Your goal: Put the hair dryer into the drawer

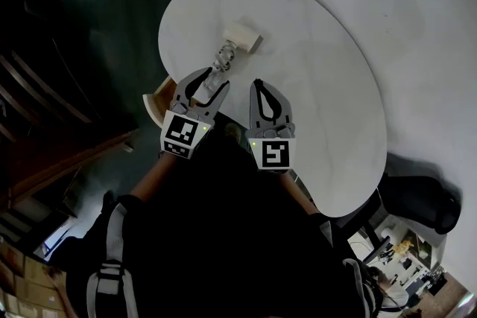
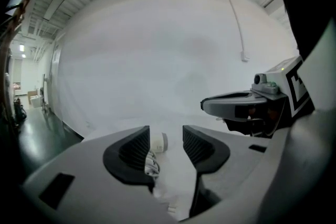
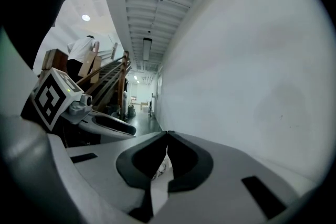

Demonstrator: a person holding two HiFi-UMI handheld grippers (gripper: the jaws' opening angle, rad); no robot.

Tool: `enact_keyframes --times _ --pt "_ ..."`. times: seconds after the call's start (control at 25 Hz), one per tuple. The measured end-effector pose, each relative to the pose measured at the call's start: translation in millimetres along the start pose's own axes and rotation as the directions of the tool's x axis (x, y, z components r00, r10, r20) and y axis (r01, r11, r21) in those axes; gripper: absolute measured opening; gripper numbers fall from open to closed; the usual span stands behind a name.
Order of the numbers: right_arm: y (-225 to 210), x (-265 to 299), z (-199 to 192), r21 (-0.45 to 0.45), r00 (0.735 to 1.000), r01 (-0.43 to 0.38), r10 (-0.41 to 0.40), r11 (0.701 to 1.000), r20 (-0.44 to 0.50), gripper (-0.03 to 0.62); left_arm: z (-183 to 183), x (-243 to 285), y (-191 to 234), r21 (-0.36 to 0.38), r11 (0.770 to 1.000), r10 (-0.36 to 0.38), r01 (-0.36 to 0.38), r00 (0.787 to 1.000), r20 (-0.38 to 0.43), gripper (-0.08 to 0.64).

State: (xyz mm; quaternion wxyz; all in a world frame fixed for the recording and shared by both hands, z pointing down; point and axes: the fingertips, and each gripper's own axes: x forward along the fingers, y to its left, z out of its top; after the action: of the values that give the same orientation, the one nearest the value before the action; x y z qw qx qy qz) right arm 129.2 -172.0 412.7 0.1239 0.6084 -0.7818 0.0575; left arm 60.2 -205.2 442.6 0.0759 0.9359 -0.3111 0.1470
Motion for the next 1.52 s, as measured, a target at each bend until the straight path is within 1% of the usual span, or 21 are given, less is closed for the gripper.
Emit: enact_keyframes --times 0.28,0.48,0.76,0.88,1.0,1.28,1.36,1.52 --pt "-6 11 -15 0.020 0.999 0.021 -0.021 1.000 -0.044 0.021 -26 25 9 -0.014 1.000 -0.019 0.018 0.998 -0.065 0.201" --pt "-11 18 -24 0.031 0.997 0.030 -0.028 0.999 -0.066 0.021 -42 40 17 -0.024 1.000 -0.016 0.013 0.994 -0.108 0.222" --pt "-20 29 -38 0.063 0.993 0.054 -0.047 0.997 -0.108 0.021 -70 62 31 -0.044 0.999 -0.023 0.015 0.981 -0.193 0.256" --pt "-23 35 -44 0.076 0.992 0.060 -0.051 0.995 -0.117 0.023 -85 73 35 -0.068 0.998 -0.033 0.017 0.969 -0.245 0.287" --pt "-25 38 -49 0.077 0.990 0.063 -0.053 0.995 -0.131 0.023 -99 82 36 -0.079 0.997 -0.043 0.020 0.955 -0.293 0.302" --pt "-29 47 -59 0.105 0.986 0.078 -0.061 0.991 -0.155 0.021 -120 106 42 -0.095 0.995 -0.058 0.024 0.929 -0.367 0.327" --pt "-30 48 -62 0.111 0.985 0.080 -0.062 0.991 -0.162 0.021 -127 111 43 -0.091 0.996 -0.058 0.024 0.918 -0.393 0.334" --pt "-29 48 -67 0.120 0.983 0.084 -0.063 0.989 -0.174 0.021 -144 114 45 -0.099 0.995 -0.058 0.014 0.888 -0.456 0.341"
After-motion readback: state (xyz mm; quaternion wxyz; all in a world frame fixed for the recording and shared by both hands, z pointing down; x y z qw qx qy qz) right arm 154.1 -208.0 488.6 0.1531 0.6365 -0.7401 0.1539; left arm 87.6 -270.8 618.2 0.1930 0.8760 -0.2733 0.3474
